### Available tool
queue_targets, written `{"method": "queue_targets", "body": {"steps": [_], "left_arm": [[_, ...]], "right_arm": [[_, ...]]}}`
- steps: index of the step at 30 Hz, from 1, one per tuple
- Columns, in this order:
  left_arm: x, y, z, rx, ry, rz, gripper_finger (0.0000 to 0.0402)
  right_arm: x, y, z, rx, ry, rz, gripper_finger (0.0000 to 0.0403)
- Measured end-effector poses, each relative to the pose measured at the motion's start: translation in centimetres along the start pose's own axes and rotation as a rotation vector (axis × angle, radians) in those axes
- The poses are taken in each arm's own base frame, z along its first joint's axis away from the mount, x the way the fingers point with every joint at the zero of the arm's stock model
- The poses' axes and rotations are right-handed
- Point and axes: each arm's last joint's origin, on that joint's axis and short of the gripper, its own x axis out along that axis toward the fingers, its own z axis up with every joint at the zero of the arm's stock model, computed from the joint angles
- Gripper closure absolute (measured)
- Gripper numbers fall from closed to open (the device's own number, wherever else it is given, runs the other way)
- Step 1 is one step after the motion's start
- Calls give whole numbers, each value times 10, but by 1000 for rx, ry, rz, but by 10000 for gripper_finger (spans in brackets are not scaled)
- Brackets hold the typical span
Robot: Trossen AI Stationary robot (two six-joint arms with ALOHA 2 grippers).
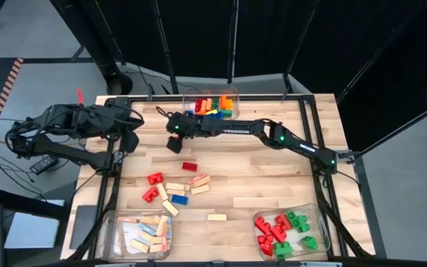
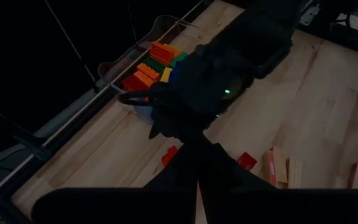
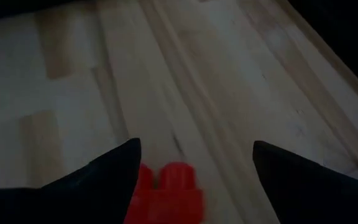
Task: Sort blocks by size
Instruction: Put the 2-stud red game piece into the bottom right transparent bin
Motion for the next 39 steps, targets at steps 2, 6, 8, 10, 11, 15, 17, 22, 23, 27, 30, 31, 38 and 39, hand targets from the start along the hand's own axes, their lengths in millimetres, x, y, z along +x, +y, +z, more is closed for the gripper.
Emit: {"method": "queue_targets", "body": {"steps": [2, 6, 8, 10, 11, 15, 17, 22, 23, 27, 30, 31, 38, 39], "left_arm": [[0, 0, 0, 0, 0, 0, 388], [0, 0, 0, 1, 0, 0, 388], [0, 0, 0, 2, 2, 1, 388], [0, 0, 0, 2, 2, 2, 388], [0, 0, 0, 2, 2, 2, 388], [0, 0, 0, 2, 2, 2, 388], [0, 0, 0, 2, 2, 2, 388], [0, 0, 0, 3, 3, 2, 388], [0, 0, 0, 3, 3, 2, 388], [0, 0, 0, 3, 3, 2, 388], [0, 0, 0, 10, 3, 2, 388], [0, 0, 0, 11, 3, 2, 388], [0, 0, 0, 10, 3, 2, 388], [0, 0, 0, 8, 3, 2, 388]], "right_arm": [[1, -3, 1, 7, 2, 25, 92], [4, -4, 0, 15, -27, 41, 107], [7, -4, -4, 31, -14, 40, 115], [10, -2, -9, 48, 3, 40, 123], [11, -1, -12, 50, 6, 40, 127], [11, 8, -18, 29, 27, 44, 142], [10, 15, -21, 19, 47, 54, 149], [2, 32, -24, 5, 107, 84, 166], [1, 35, -24, -7, 115, 91, 169], [-9, 44, -21, -30, 149, 114, 180], [-26, 44, -10, -34, 133, 125, 189], [-33, 44, -5, -33, 120, 127, 191], [-77, 50, 20, -81, 47, 185, 209], [-79, 54, 22, -106, 26, 195, 216]]}}
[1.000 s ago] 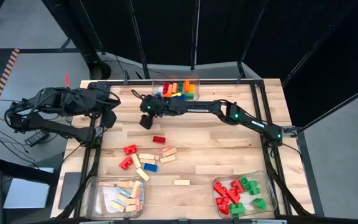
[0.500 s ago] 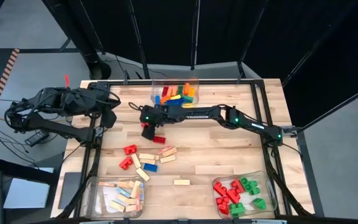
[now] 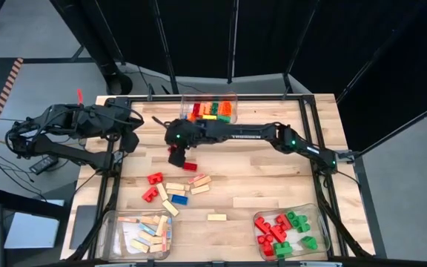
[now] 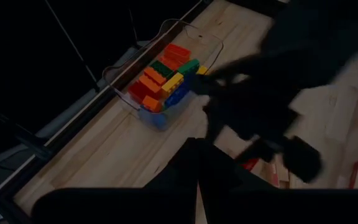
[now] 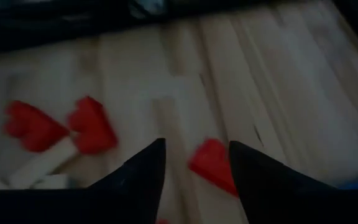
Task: Sort blocks by size
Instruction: Put the 2-stud red game piece into the bottom right transparent bin
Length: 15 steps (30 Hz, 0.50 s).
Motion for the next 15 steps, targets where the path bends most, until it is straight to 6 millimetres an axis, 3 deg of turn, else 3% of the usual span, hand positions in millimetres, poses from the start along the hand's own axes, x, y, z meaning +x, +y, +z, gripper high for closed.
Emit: {"method": "queue_targets", "body": {"steps": [4, 8, 10, 15], "left_arm": [[0, 0, 0, -2, 0, 0, 388], [0, 0, 0, -5, 0, 0, 388], [0, 0, 0, -13, 0, 0, 388], [0, 0, 0, -33, 0, 2, 388]], "right_arm": [[4, 19, -2, -291, -30, 112, 249], [24, 29, -14, -622, -17, 58, 265], [28, 27, -12, -650, -39, -5, 264], [33, -2, -5, -556, -73, -104, 260]]}}
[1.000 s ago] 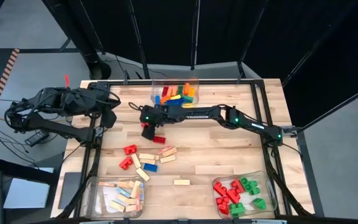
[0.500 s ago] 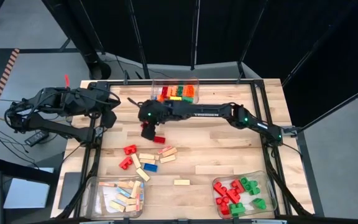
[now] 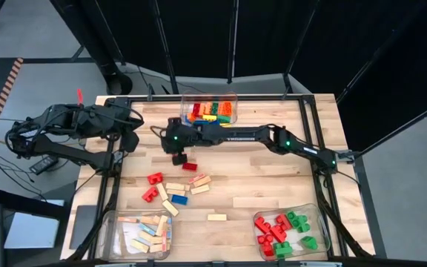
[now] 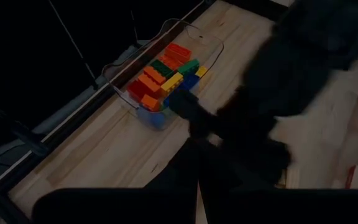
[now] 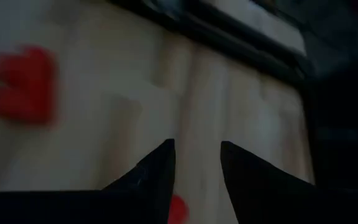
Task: Sort blocks by size
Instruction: Put the 2-stud red game piece into the bottom right transparent bin
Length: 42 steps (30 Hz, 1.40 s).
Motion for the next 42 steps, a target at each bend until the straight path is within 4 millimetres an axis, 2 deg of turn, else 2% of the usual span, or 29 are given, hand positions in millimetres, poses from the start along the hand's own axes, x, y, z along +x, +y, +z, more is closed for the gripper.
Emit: {"method": "queue_targets", "body": {"steps": [3, 10, 13, 16, 22, 25, 30, 37, 42], "left_arm": [[0, 0, 0, -12, -1, 2, 388], [0, 0, 0, -26, 0, 3, 388], [0, 0, 0, -26, 0, 4, 388], [0, 0, 0, -26, -1, 5, 388], [0, 0, 0, -42, -1, 6, 388], [0, 0, 0, -46, -1, 6, 388], [0, 0, 0, -49, -1, 6, 388], [0, 0, 0, -49, -1, 5, 388], [0, 0, 0, -52, 2, 2, 388]], "right_arm": [[14, -6, -14, 77, 21, -2, 279], [43, 13, -34, 132, 80, 33, 349], [46, 16, -38, 124, 125, -19, 373], [45, 11, -39, 149, 135, -55, 392], [43, 13, -52, 190, 249, 18, 380], [38, 19, -54, 171, 315, 52, 376], [24, 38, -54, 141, 444, 114, 394], [-18, 51, -55, 169, 701, 196, 376], [-53, 49, -57, 165, 891, 244, 386]]}}
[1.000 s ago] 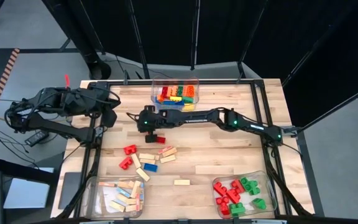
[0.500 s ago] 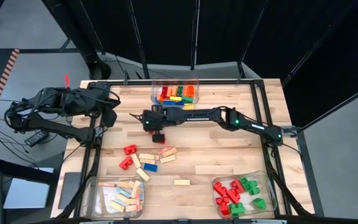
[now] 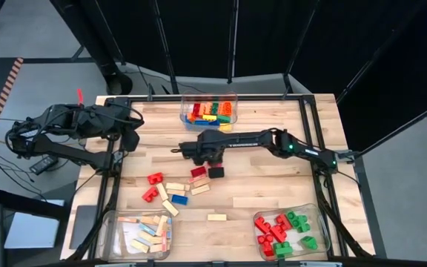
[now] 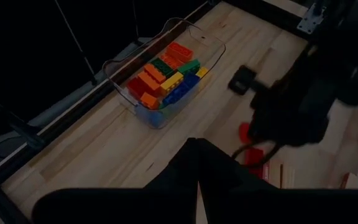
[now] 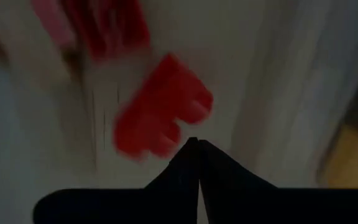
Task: Sort blocks by size
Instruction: Put the 2-stud red game piece into the bottom right transparent bin
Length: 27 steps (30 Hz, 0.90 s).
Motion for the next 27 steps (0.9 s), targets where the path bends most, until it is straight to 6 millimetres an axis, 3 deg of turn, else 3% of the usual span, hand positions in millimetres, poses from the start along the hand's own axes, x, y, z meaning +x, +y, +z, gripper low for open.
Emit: {"method": "queue_targets", "body": {"steps": [6, 11, 14, 18, 20, 22, 27], "left_arm": [[0, 0, 0, 1, 4, -3, 388], [0, -1, -1, -3, 22, -35, 388], [0, -1, -1, -3, 33, -51, 388], [0, -1, -1, -3, 36, -53, 388], [0, -1, -1, -3, 36, -53, 388], [0, -1, -1, -3, 36, -53, 388], [0, -2, -1, -2, 37, -53, 388]], "right_arm": [[-32, -5, -14, 6, -38, 85, 387], [-75, -11, -40, 91, -100, 195, 310], [-106, -14, -71, 178, -143, 128, 262], [-137, -7, -135, 354, -187, 29, 235], [-134, 6, -159, 489, -240, 19, 232], [-120, 20, -170, 636, -335, 68, 231], [-63, 50, -157, 846, -519, 221, 232]]}}
